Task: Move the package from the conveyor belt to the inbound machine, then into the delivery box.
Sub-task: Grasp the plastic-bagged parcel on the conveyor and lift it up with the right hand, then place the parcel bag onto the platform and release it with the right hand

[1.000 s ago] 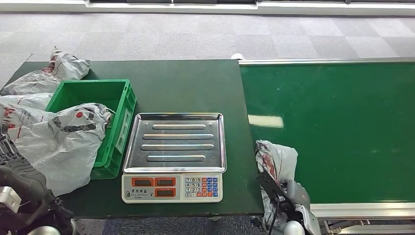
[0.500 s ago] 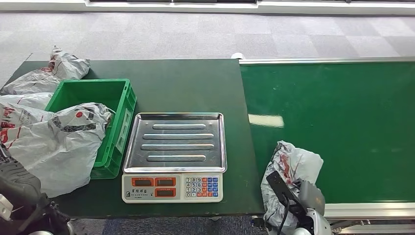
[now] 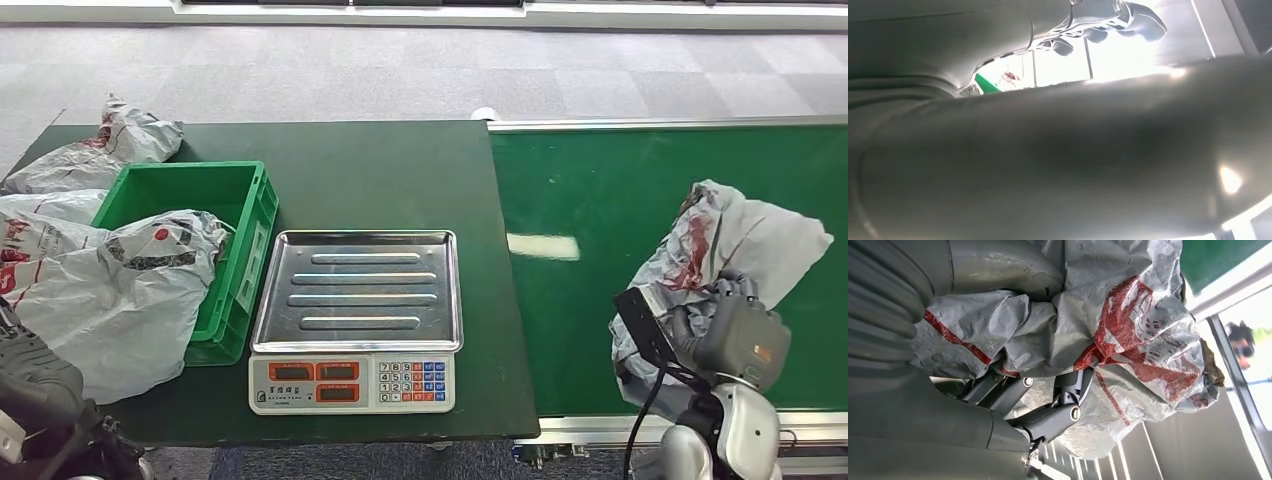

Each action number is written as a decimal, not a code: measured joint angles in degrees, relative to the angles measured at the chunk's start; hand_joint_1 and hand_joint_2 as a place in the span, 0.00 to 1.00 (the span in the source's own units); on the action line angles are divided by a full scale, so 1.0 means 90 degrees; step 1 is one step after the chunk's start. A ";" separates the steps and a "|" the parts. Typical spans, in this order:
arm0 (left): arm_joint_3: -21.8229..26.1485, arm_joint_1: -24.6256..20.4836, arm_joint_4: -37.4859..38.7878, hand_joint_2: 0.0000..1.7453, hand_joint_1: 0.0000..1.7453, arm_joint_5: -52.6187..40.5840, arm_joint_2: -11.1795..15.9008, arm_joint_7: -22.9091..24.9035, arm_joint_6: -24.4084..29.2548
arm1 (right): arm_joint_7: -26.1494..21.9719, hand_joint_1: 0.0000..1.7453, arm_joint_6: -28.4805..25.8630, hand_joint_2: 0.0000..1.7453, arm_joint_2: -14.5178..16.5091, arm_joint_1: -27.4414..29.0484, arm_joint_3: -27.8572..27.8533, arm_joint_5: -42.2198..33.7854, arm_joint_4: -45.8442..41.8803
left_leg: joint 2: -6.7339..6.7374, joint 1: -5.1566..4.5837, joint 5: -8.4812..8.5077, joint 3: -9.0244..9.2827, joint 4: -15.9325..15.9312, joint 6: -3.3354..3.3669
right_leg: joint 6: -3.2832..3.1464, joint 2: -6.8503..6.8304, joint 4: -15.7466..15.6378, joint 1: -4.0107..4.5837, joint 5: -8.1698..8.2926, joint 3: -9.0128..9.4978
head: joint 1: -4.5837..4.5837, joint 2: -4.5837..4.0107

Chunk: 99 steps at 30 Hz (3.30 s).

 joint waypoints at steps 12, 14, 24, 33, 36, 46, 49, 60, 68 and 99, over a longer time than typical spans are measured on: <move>-0.0191 -0.0481 0.0429 0.00 0.00 0.0308 0.0000 -0.0183 0.0110 | -0.0643 1.00 -0.0623 1.00 -0.0837 -0.4235 0.2774 0.0779 0.1968 | 0.0031 -0.0002 0.0081 -0.0042 -0.0002 -0.0025 | -0.0019 0.0045 0.0020 0.0007 0.0079 -0.0074 | 0.0000 0.0000; -0.0227 -0.0536 0.0491 0.00 0.00 0.0347 0.0000 -0.0206 0.0152 | -0.0584 1.00 -0.0728 1.00 -0.0601 -0.4776 0.3385 0.0779 0.2447 | 0.0023 0.0001 0.0089 -0.0046 -0.0003 -0.0032 | -0.0024 0.0041 0.0022 0.0013 0.0083 -0.0085 | -0.0003 0.0000; -0.0375 -0.0687 0.0716 0.00 0.00 0.0688 0.0035 -0.0267 0.0265 | -0.1681 1.00 -0.0551 1.00 0.0665 -0.5235 0.4527 -0.1685 0.3753 | 0.0010 0.0021 0.0102 -0.0075 -0.0011 -0.0051 | -0.0043 0.0028 0.0027 0.0024 0.0089 -0.0118 | -0.0004 0.0000; -0.0518 -0.0738 0.0822 0.00 0.00 0.0687 0.0066 -0.0156 0.0225 | -0.2245 1.00 -0.0194 1.00 0.1393 -0.4941 0.4677 -0.3081 0.4509 | -0.0007 0.0021 0.0112 -0.0091 -0.0010 -0.0062 | -0.0049 0.0011 0.0028 0.0023 0.0091 -0.0128 | -0.0002 0.0000; -0.0547 -0.0800 0.0848 0.00 0.00 0.0540 0.0066 -0.0070 0.0096 | -0.2584 1.00 0.0288 1.00 0.1502 -0.4770 0.4646 -0.3951 0.4577 | -0.0009 0.0021 0.0112 -0.0091 -0.0010 -0.0062 | -0.0049 0.0012 0.0028 0.0024 0.0091 -0.0128 | -0.0002 0.0000; -0.0607 -0.1049 0.0889 0.00 0.00 0.0426 0.0049 0.0279 -0.0340 | -0.2257 0.31 0.0313 1.00 0.1624 -0.4524 0.4460 -0.4100 0.5305 | -0.0007 0.0021 0.0114 -0.0092 -0.0010 -0.0062 | -0.0050 0.0011 0.0028 0.0026 0.0093 -0.0130 | -0.0002 0.0000; -0.0607 -0.1106 0.0905 0.00 0.00 0.0378 0.0024 0.0283 -0.0369 | -0.2231 0.00 0.0221 1.00 0.1624 -0.4462 0.4359 -0.3981 0.5503 | -0.0006 0.0021 0.0114 -0.0092 -0.0010 -0.0062 | -0.0050 0.0011 0.0028 0.0026 0.0094 -0.0130 | -0.0002 0.0000; -0.0607 -0.1125 0.0913 0.00 0.00 0.0263 -0.0019 0.0251 -0.0364 | -0.2201 0.00 0.0069 0.00 0.1624 -0.4368 0.4289 -0.3763 0.5710 | -0.0004 0.0021 0.0113 -0.0096 -0.0010 -0.0063 | -0.0050 0.0012 0.0028 0.0027 0.0094 -0.0137 | -0.0002 0.0000; -0.0608 -0.1142 0.0914 0.00 0.00 -0.0526 -0.0143 -0.0109 0.0403 | -0.2276 0.00 0.0271 0.00 0.1592 -0.4202 0.4121 -0.3706 0.5468 | -0.0003 0.0020 0.0113 -0.0096 -0.0009 -0.0063 | -0.0051 0.0013 0.0028 0.0025 0.0094 -0.0138 | -0.0002 0.0000; -0.1547 -0.2347 0.1201 1.00 0.00 -0.3604 0.0711 0.1580 -0.2020 | -0.1427 0.00 -0.0217 1.00 0.0308 -0.1467 0.3460 -0.1550 -0.0219 | -0.0029 0.0010 0.0111 -0.0122 -0.0005 -0.0057 | -0.0044 -0.0017 0.0019 0.0017 0.0092 -0.0162 | 0.0003 0.0000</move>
